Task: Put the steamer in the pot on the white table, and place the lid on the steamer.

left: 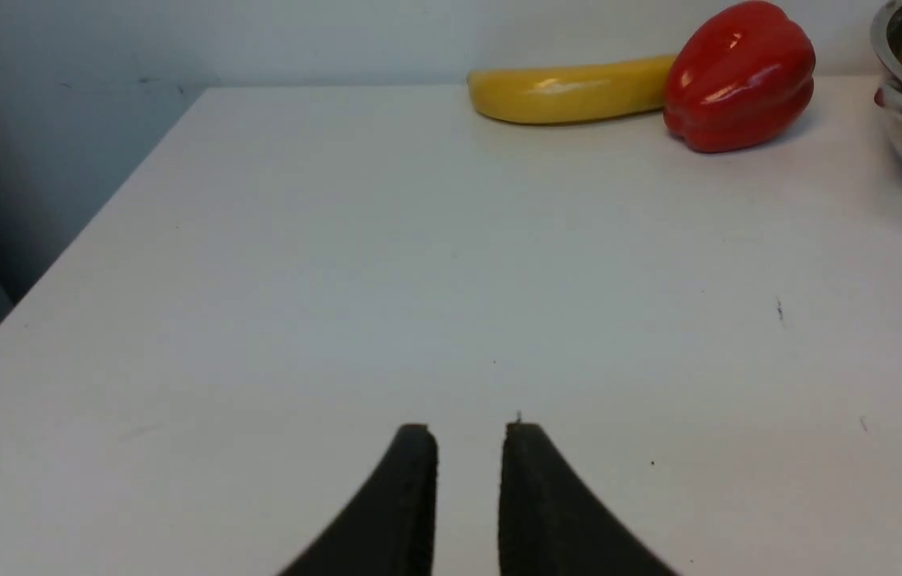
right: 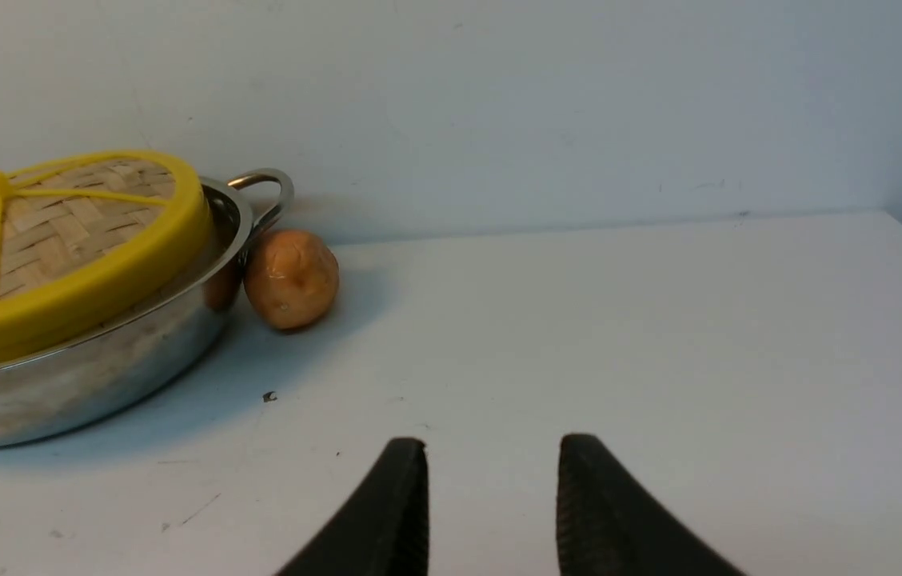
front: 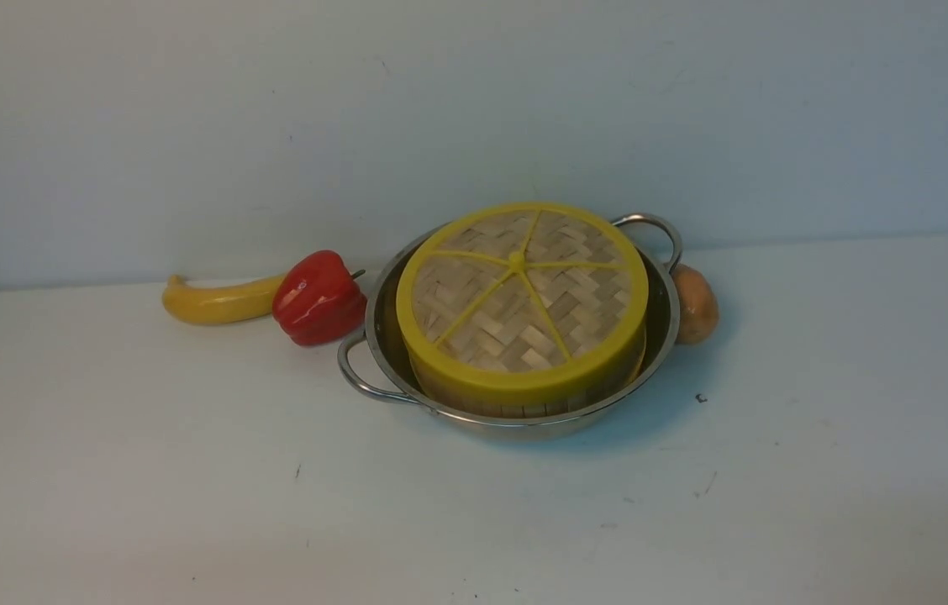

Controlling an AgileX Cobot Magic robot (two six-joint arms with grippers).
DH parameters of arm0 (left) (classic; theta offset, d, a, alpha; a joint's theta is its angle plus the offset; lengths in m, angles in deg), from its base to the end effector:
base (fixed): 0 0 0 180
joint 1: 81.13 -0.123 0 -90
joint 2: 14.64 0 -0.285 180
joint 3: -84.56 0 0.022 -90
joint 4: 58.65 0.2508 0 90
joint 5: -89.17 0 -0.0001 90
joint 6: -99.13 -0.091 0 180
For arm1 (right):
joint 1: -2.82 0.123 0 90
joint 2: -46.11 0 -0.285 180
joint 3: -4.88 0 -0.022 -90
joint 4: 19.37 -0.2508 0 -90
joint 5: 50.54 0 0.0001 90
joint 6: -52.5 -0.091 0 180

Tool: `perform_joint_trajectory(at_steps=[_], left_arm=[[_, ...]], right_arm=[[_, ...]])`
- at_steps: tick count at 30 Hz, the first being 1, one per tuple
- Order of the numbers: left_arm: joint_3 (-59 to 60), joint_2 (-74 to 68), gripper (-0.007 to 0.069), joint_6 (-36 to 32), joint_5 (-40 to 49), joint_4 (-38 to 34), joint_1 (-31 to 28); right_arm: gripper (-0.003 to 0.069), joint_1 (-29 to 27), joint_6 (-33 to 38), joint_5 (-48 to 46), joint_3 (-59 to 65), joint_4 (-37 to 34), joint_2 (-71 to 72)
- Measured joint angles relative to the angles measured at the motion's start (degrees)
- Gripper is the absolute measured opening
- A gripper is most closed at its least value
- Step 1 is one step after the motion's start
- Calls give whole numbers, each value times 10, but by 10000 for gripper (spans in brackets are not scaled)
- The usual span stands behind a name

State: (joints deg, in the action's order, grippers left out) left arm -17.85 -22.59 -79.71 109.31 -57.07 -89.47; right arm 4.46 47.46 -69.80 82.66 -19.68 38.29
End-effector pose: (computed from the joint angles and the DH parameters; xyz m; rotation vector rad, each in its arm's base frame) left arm 0.0530 0.0086 0.1792 -0.1357 1.8409 0.1144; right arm 0.0539 0.0017 0.1795 0.0577 1.8301 0.0873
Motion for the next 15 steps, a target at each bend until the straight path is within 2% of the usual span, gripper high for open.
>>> perform_joint_trajectory(at_steps=[15], left_arm=[[0, 0, 141, 0, 0, 0, 0]], right_arm=[[244, 0, 0, 0, 0, 0, 0]])
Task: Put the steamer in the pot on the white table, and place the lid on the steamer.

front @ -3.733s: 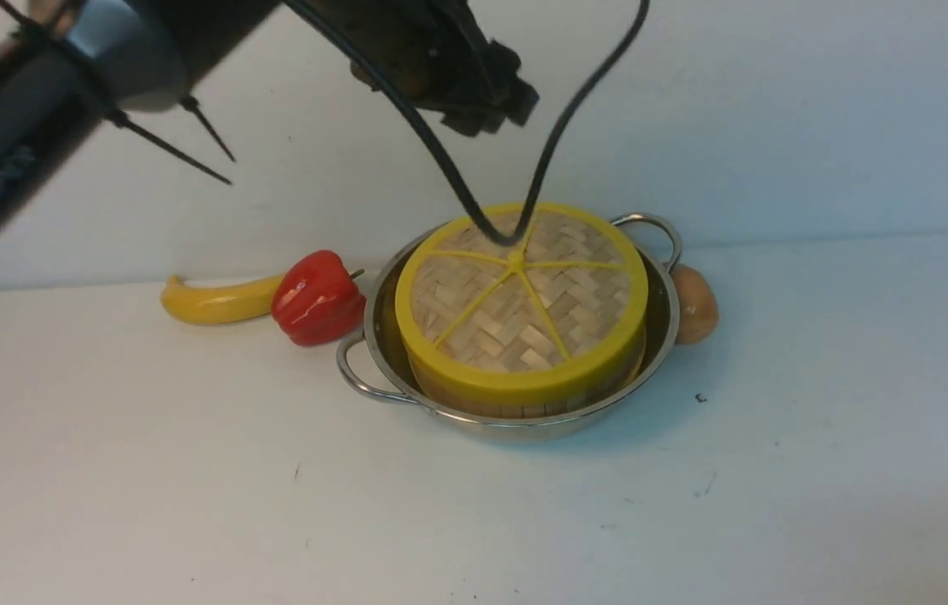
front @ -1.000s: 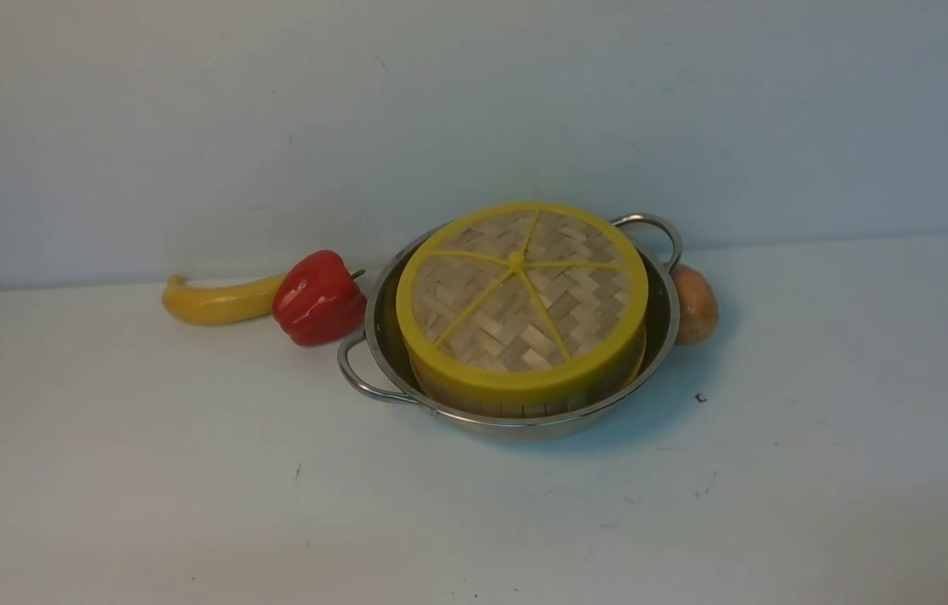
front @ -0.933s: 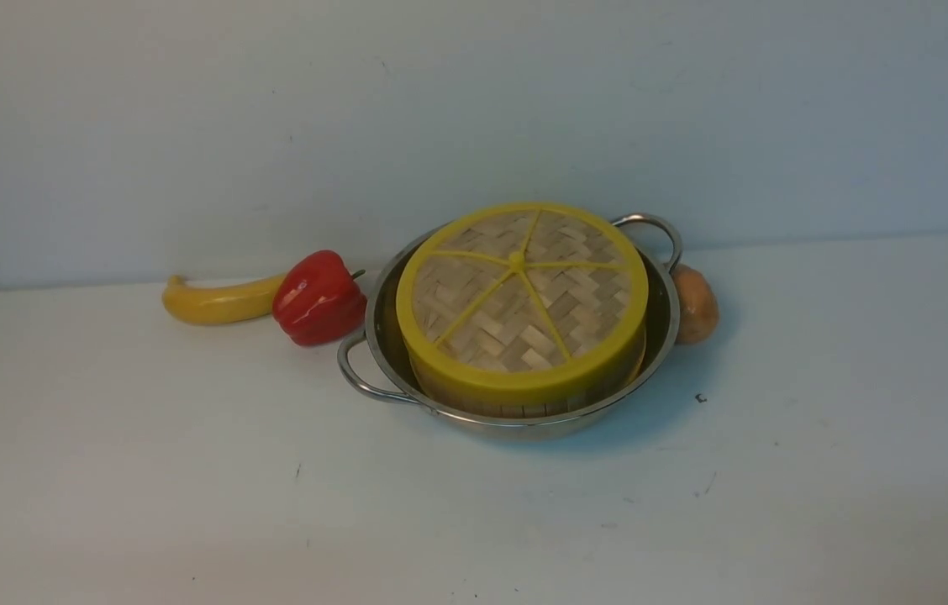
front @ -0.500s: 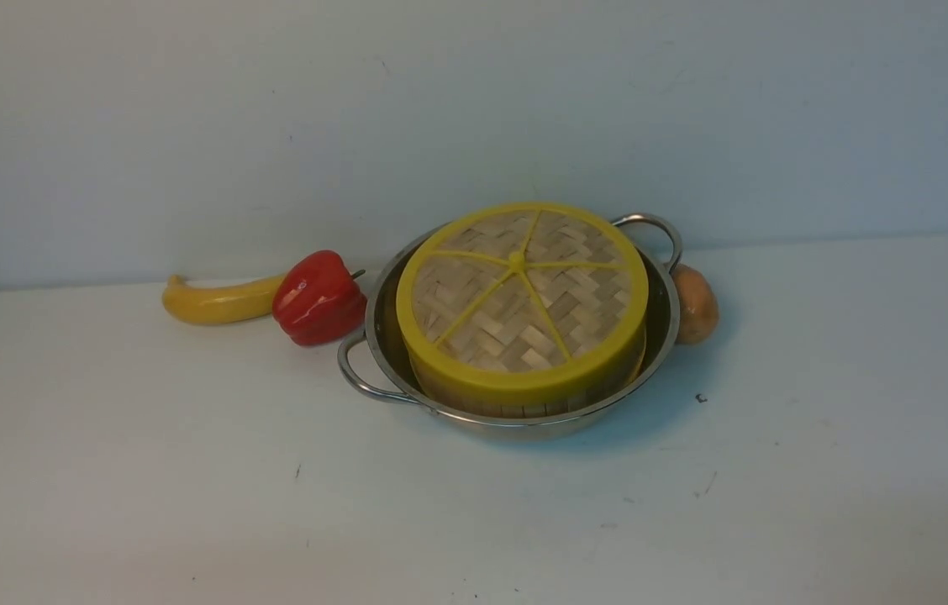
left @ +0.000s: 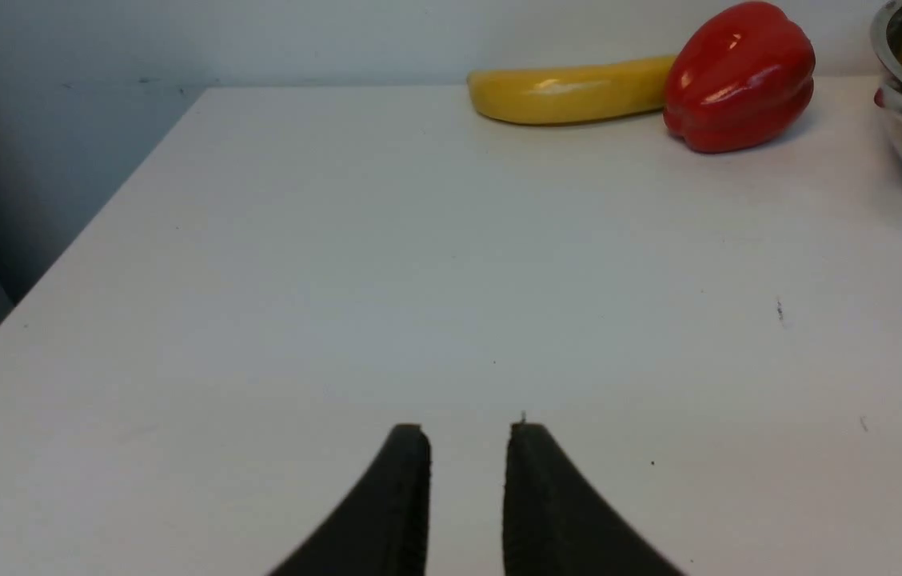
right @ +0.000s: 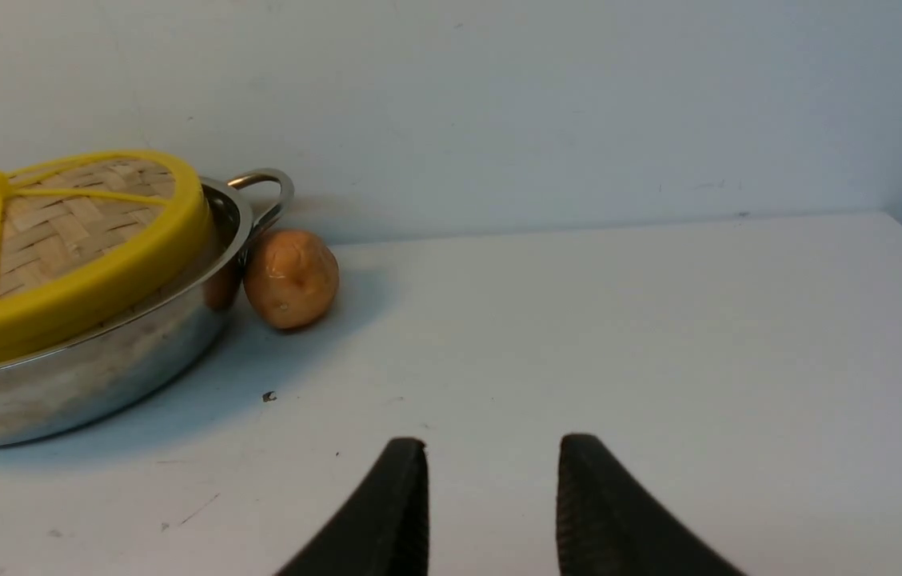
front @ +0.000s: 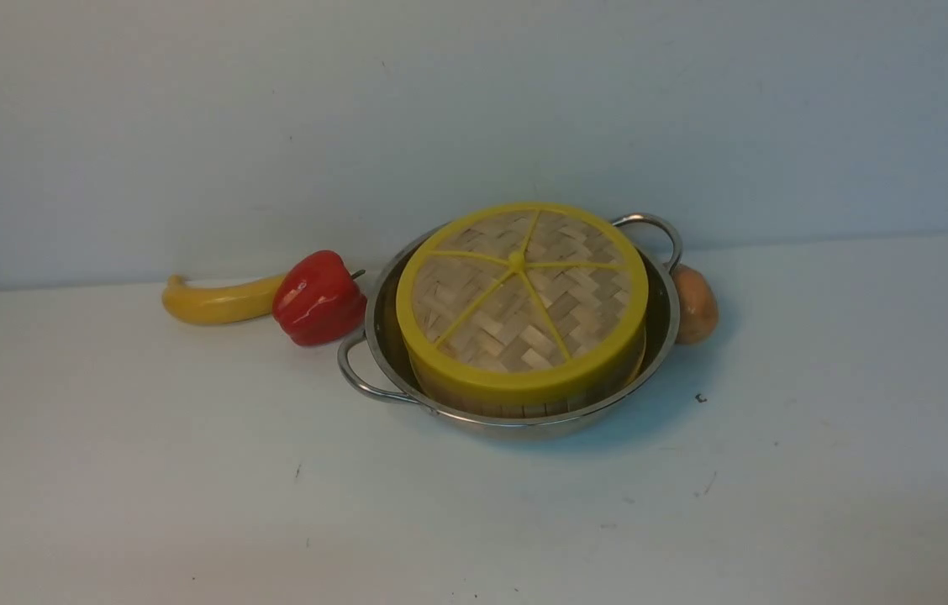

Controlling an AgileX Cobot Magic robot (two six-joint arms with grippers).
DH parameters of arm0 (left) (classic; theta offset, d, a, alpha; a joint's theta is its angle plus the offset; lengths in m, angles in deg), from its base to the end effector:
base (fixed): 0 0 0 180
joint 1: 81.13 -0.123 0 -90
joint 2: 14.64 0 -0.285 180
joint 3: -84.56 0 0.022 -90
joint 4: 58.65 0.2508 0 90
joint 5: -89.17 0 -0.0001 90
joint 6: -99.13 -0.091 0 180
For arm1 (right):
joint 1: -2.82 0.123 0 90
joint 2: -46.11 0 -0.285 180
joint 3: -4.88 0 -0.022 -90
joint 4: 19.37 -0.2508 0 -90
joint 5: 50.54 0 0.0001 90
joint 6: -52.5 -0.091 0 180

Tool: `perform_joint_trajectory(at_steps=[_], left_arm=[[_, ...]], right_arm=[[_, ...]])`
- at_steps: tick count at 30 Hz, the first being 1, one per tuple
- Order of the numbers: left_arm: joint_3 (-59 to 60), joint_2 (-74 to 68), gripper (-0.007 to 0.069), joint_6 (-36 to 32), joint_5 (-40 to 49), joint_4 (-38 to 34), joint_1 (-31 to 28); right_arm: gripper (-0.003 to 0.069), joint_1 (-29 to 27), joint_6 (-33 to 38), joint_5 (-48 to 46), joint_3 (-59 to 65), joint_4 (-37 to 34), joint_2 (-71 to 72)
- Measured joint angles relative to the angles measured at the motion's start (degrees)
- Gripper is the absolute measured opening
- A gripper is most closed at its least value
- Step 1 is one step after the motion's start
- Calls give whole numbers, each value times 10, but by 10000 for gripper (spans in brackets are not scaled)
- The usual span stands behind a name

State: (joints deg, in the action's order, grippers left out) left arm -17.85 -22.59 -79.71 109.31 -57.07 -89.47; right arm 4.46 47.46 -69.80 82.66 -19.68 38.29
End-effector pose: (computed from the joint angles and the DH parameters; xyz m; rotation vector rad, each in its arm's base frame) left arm 0.0530 0.0086 0.1792 -0.1357 1.8409 0.1144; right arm 0.0539 0.0017 0.1795 0.0577 1.8301 0.0873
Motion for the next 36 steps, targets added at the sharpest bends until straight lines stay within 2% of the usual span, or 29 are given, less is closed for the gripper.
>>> perform_joint_trajectory(at_steps=[36], left_arm=[[0, 0, 157, 0, 0, 0, 0]], right_arm=[[244, 0, 0, 0, 0, 0, 0]])
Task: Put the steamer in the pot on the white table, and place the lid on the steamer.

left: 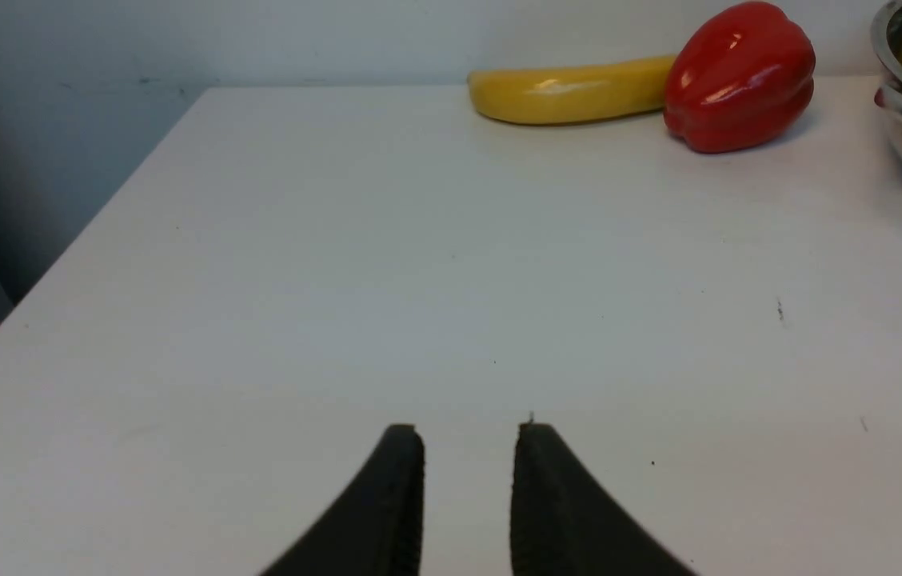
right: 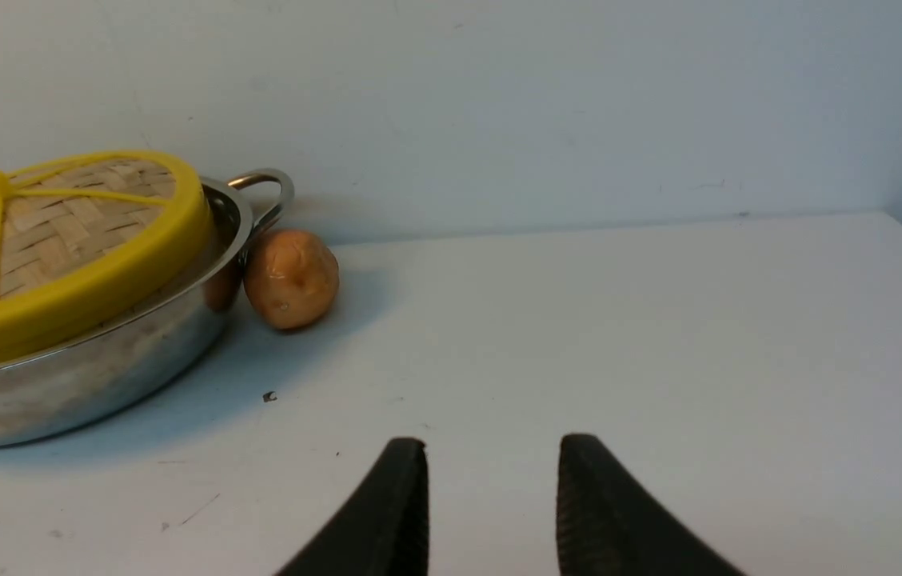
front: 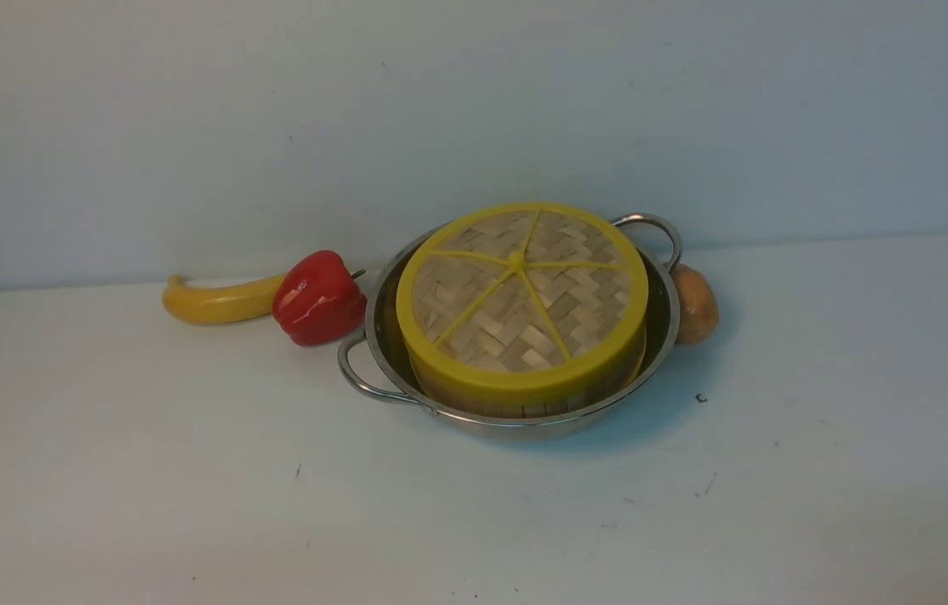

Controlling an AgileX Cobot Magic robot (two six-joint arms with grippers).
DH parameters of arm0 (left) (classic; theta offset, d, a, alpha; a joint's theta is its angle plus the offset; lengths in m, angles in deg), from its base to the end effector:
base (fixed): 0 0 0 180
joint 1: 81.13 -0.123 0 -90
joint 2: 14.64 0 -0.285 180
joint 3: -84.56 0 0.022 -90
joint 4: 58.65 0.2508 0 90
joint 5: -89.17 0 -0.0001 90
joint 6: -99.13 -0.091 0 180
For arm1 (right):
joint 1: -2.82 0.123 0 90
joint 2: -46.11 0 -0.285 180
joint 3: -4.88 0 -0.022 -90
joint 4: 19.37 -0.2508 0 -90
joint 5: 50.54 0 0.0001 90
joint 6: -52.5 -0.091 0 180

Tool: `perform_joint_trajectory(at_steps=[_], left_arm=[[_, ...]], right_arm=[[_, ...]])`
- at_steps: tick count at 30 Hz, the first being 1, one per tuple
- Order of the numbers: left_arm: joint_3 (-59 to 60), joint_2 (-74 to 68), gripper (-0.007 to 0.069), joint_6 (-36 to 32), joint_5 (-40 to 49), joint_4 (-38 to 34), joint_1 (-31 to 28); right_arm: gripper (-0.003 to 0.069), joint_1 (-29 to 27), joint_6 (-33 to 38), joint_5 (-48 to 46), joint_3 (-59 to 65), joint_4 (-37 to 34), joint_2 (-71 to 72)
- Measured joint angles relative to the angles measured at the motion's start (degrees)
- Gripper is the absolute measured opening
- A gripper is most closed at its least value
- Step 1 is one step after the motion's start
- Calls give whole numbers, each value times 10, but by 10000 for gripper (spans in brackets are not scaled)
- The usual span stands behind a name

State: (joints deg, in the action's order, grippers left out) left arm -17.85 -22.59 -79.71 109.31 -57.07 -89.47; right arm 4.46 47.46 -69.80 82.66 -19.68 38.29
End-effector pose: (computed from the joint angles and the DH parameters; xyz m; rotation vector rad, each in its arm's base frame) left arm 0.0530 0.0086 0.1792 -0.1357 1.8409 0.1144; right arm 0.0539 0.0017 0.1795 0.0577 1.8301 0.0873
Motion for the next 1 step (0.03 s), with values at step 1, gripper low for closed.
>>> perform_joint_trajectory(at_steps=[1], left_arm=[[0, 0, 157, 0, 0, 0, 0]], right_arm=[[244, 0, 0, 0, 0, 0, 0]])
